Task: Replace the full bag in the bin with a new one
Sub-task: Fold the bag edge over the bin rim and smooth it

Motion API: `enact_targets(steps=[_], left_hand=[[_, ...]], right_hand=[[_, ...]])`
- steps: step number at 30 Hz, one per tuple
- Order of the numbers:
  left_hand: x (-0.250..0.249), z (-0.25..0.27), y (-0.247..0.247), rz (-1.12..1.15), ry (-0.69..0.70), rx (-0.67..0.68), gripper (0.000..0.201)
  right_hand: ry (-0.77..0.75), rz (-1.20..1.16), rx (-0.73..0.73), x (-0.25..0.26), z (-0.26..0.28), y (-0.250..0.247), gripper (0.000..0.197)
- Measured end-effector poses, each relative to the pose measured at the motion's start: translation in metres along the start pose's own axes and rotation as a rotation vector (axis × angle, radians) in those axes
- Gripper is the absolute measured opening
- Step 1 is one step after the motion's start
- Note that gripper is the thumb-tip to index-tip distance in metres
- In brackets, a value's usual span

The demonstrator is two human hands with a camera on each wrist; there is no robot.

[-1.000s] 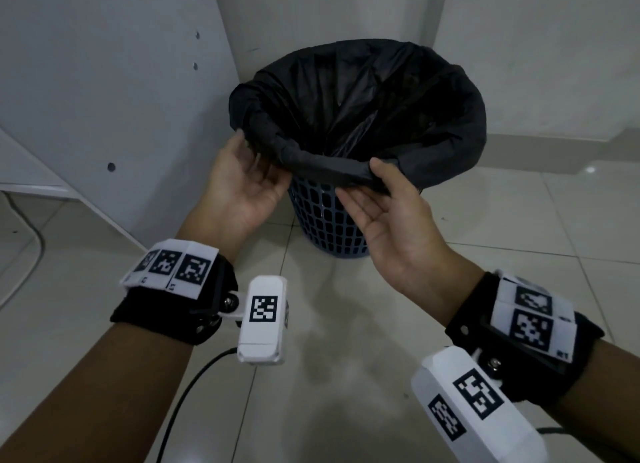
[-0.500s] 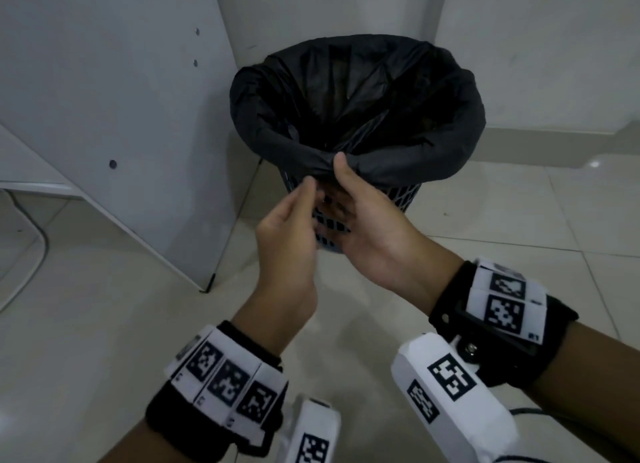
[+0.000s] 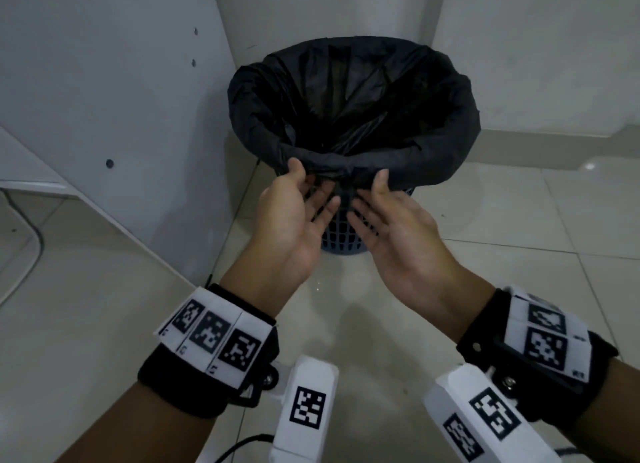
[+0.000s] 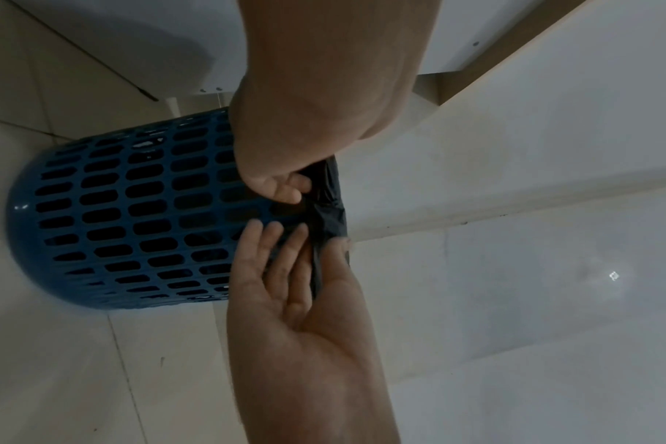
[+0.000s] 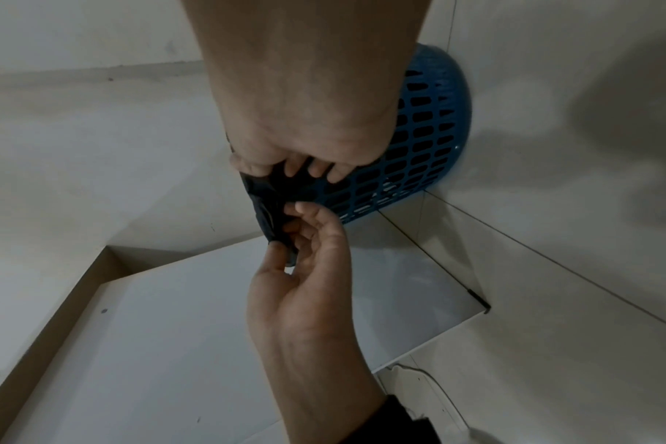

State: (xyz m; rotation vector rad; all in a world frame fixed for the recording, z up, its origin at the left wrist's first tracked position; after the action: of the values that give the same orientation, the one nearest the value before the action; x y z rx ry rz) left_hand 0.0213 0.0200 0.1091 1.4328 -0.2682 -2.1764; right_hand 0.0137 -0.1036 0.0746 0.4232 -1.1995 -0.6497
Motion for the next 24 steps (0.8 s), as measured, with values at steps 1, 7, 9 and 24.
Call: enact_targets(steps=[1,7,9,24], left_hand=[[-0.001,0.0,0.001,0.017,-0.008,0.005,0.031],[-0.002,0.0,0.006,0.072,-0.026,0.027,0.035],[-0.003,-0.001,0.007,0.111,-0.037,0.041,0.034],[-0.001,-0.008,0.0,0.311,0.055,0.0,0.038]], right_hand=[[-0.012,-0.012,-0.005,0.003,-0.002,0.0,0.026],[0.031,-0.089,0.046,0.012,-0.009,0.007,0.022],[0.029,-0.122,0.051,0.015,-0.01,0.007,0.024],[0.068,-0.07,0.1,0.014,-0.001,0.011,0.032]])
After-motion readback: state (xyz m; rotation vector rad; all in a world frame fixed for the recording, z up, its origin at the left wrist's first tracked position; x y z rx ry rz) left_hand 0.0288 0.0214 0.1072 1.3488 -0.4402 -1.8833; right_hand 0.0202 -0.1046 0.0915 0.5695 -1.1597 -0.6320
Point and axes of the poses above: each hand's wrist, its own z-axis away from the middle knuckle, its own y-axis out of the palm, x = y × z, the point moved 2 cm from there along -z, towards the middle knuckle, and after that the axes turned 6 degrees about -z, right-handed, at the moved point
